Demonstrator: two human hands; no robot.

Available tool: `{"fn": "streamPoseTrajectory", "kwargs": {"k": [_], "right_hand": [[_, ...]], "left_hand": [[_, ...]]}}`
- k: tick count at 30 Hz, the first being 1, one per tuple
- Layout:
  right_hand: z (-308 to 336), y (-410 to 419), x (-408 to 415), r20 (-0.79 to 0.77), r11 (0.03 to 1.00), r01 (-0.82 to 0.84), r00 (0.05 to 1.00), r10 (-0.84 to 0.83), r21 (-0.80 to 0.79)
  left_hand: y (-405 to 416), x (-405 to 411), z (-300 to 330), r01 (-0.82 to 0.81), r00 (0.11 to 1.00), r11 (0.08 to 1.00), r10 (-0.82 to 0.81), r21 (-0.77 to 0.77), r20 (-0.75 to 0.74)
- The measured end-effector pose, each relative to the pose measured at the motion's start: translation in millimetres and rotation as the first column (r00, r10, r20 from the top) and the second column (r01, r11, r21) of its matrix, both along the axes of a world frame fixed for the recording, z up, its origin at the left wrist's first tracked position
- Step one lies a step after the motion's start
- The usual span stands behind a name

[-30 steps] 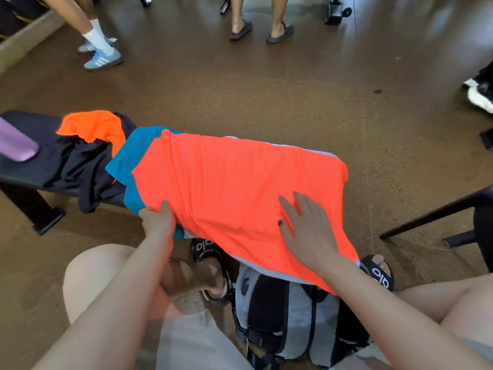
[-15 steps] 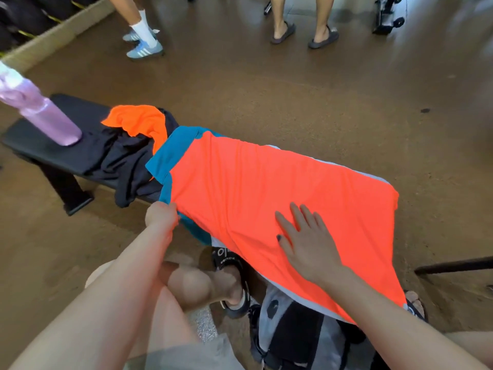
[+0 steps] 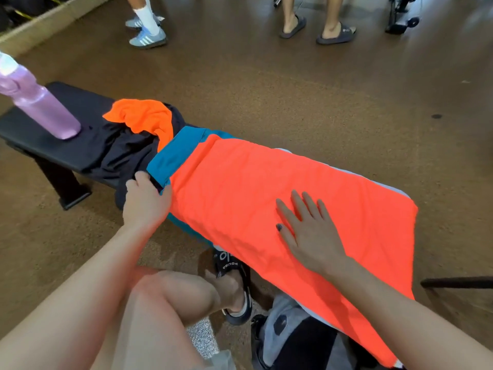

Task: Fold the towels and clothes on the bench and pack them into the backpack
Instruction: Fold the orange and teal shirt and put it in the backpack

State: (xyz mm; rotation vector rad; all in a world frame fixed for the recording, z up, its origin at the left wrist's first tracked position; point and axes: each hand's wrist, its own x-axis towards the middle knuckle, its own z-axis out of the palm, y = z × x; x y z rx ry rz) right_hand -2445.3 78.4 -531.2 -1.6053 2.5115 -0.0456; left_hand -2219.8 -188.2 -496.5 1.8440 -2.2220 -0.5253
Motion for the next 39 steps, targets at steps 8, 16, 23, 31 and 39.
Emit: {"fn": "streamPoseTrajectory", "kwargs": {"k": [8, 16, 23, 31, 39], "right_hand": [[-10, -60, -22, 0.015, 0.998, -0.045, 0.999, 0.045, 0.033], [-7, -74, -38, 0.027, 1.0, -0.027, 0.999, 0.027, -0.014], [-4, -137, -70, -0.014, 0.999, -0.042, 0.999, 0.042, -0.028], [-17, -163, -78, 0.018, 0.986, -0.163, 0.987, 0.163, 0.034], [13, -224, -102, 0.473, 0.993, 0.096, 0.88, -0.054, -0.065]], "left_hand": [[-43, -37, -16, 0.299, 0.938, 0.943, -0.262, -0.146, 0.227], [-66, -39, -22, 0.136, 0.981, 0.965, -0.099, -0.223, 0.167], [-52, -77, -20, 0.428, 0.896, 0.873, -0.377, -0.232, 0.235], [-76, -68, -42, 0.465, 0.834, 0.882, -0.464, 0.073, 0.299], [-73, -102, -22, 0.398, 0.899, 0.917, -0.386, -0.018, 0.208]]}}
